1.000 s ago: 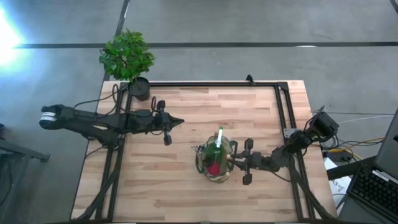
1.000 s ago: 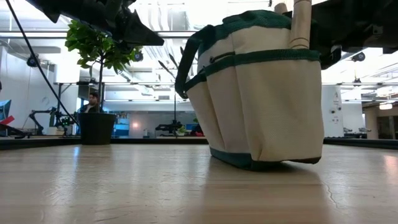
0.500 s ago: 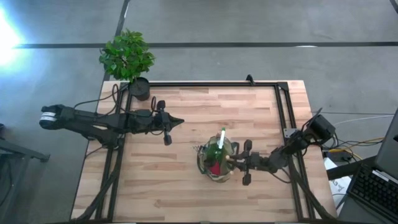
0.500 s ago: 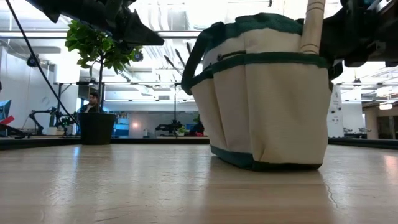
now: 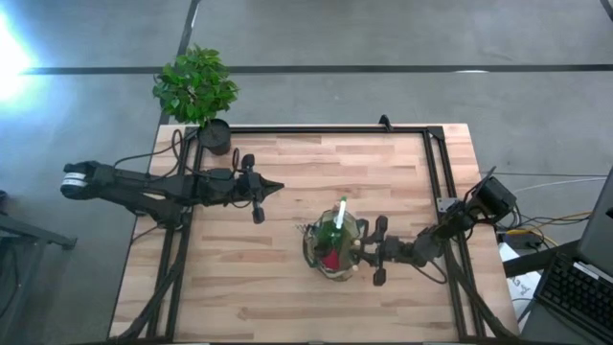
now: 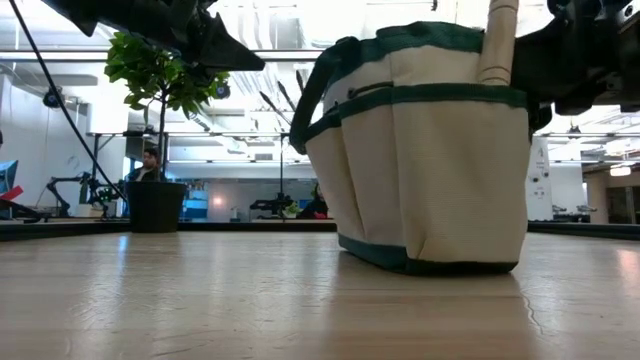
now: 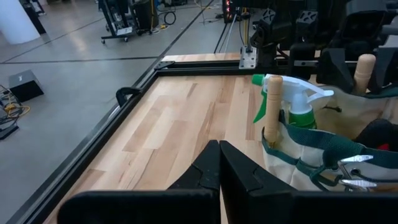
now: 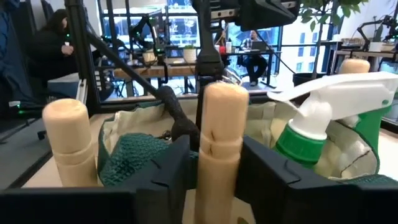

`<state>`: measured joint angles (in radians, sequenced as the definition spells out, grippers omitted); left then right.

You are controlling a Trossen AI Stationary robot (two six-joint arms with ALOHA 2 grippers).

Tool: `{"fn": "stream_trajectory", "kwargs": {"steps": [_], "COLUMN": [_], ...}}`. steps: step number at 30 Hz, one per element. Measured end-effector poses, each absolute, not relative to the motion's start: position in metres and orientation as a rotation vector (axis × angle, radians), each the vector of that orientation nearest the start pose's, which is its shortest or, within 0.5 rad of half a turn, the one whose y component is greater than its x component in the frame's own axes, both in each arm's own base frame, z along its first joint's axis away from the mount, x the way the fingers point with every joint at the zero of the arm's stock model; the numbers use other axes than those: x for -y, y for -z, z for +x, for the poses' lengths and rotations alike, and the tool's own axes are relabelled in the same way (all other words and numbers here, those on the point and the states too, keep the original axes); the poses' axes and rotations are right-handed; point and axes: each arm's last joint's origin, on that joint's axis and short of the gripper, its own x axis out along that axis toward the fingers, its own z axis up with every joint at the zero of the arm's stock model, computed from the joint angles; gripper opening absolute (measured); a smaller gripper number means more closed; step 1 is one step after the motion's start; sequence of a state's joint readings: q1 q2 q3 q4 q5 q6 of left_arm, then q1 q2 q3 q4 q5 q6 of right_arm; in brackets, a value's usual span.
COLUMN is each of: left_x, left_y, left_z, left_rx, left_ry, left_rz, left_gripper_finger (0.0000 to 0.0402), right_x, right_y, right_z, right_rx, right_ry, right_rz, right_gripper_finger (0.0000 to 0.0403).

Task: Pick & Place Garden tools in Gardening bag
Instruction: Put the trowel into the gardening bag, then return to Home Position

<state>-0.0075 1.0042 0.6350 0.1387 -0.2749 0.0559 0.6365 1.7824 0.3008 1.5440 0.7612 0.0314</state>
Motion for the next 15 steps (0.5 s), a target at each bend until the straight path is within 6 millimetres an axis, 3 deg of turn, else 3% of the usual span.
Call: {"fn": "stream_trajectory", "kwargs": {"steps": [8, 15], "left_x": [-0.006, -0.006], "left_y": [-0.272, -0.272], "left_z": [0.222, 0.222], "left_rx": [-0.235, -0.235], "left_ry": [-0.259, -0.259], "left_rz": [0.088, 0.088], "left_gripper_finger": [0.0003, 0.0003], "right_x": [-0.130, -0.127], "right_y": [-0.132, -0.152], "right_z": [0.209, 0.206], "right_rx": [0.062, 0.128], "right_ry": [0.128, 0.148], "right_rz": [0.094, 0.114], "right_gripper_finger": [0.0177, 0.0225]}}
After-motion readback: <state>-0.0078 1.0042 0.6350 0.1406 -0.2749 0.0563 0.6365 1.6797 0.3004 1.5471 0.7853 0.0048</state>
